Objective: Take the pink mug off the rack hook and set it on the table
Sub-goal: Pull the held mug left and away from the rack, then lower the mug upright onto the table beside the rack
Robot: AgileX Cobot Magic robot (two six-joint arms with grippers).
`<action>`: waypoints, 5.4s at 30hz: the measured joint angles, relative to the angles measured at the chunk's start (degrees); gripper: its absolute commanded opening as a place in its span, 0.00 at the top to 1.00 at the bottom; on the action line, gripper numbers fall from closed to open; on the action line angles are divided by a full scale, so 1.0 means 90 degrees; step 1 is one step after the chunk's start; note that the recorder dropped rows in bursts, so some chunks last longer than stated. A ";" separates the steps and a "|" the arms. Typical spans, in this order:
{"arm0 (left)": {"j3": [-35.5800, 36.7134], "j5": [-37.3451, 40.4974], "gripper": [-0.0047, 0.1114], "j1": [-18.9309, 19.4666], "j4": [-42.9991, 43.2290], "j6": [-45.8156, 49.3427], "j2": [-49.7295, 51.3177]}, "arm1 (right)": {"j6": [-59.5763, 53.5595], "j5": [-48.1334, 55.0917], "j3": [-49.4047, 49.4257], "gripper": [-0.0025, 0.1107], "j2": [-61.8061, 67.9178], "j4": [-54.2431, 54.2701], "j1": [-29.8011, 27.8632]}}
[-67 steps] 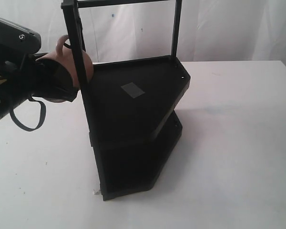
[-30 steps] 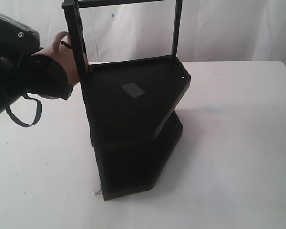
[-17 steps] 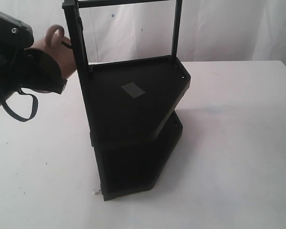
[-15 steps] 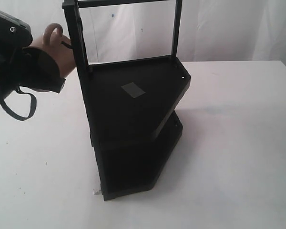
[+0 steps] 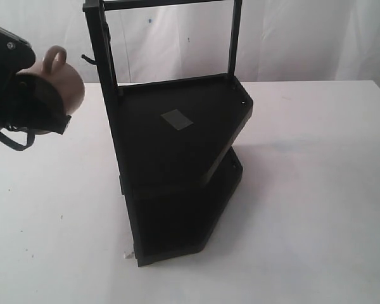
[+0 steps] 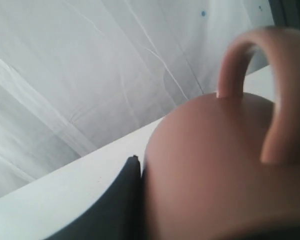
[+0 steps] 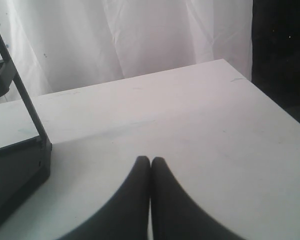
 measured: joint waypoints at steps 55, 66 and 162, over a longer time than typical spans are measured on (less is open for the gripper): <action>-0.0164 0.2710 0.96 0.1219 -0.4784 0.5194 -0.0026 | -0.0042 0.0000 0.0000 0.98 0.0000 0.0000 0.0000; 0.0416 0.3096 0.96 0.1219 -0.3101 0.2646 -0.0050 | -0.0042 0.0000 0.0000 0.98 0.0000 0.0000 0.0000; -0.1959 0.9037 0.96 0.1936 0.6802 -0.7431 0.1693 | -0.0042 0.0000 0.0000 0.98 0.0000 0.0000 0.0071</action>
